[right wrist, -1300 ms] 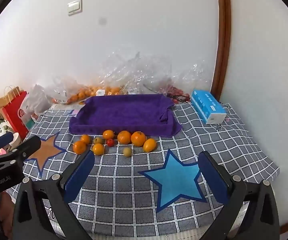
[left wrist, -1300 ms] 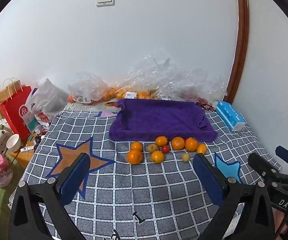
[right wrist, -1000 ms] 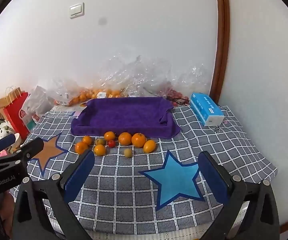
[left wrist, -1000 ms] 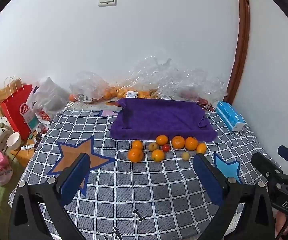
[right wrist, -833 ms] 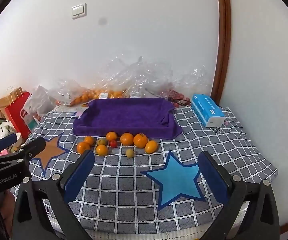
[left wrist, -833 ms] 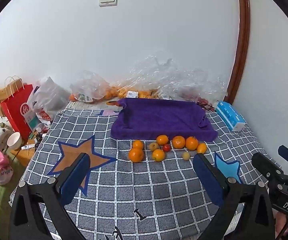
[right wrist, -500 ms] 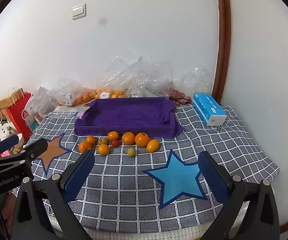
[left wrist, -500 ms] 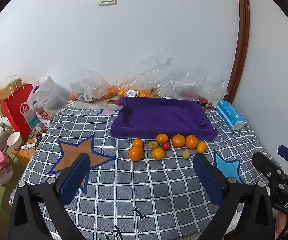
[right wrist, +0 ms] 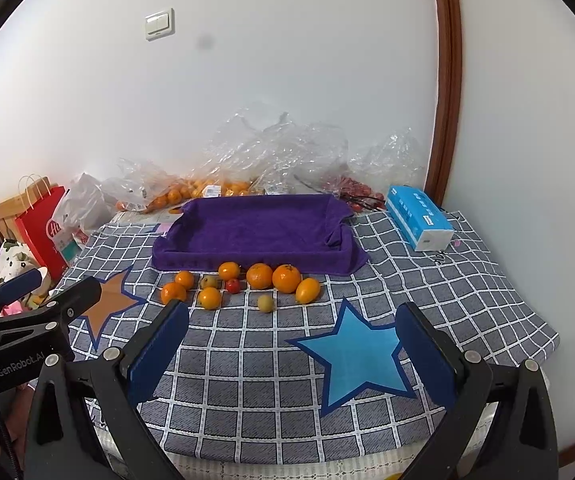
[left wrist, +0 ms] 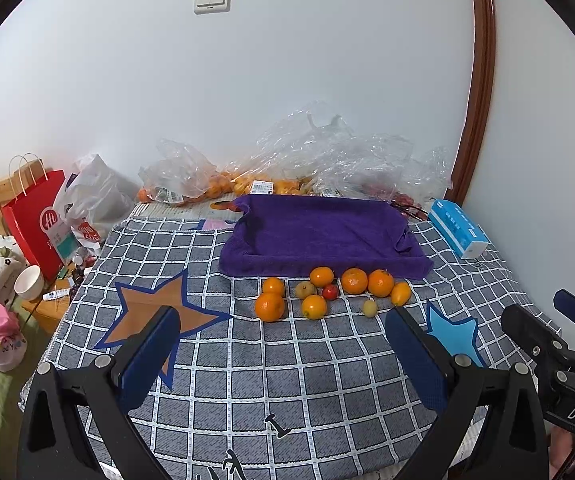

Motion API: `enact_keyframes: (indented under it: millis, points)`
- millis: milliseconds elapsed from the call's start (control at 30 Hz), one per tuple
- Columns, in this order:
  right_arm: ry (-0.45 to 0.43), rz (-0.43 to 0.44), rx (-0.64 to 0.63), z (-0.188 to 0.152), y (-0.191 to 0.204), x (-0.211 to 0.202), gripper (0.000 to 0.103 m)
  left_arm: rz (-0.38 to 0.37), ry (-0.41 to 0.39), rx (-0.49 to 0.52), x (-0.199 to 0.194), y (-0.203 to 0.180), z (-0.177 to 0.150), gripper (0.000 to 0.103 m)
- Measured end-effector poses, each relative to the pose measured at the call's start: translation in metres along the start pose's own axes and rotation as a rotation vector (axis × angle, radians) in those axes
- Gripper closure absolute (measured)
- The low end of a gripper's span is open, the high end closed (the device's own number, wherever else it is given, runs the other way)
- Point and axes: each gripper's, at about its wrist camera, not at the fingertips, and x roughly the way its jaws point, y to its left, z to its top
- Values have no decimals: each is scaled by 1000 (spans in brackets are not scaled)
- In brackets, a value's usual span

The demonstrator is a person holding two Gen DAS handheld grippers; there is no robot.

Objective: Organize fruits

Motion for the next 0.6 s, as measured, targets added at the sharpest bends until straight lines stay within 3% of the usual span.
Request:
enact_keyframes:
  millis: [600]
  points:
    - [-4, -2, -4, -3, 3, -3, 1, 0, -2, 2, 0, -1, 0, 0]
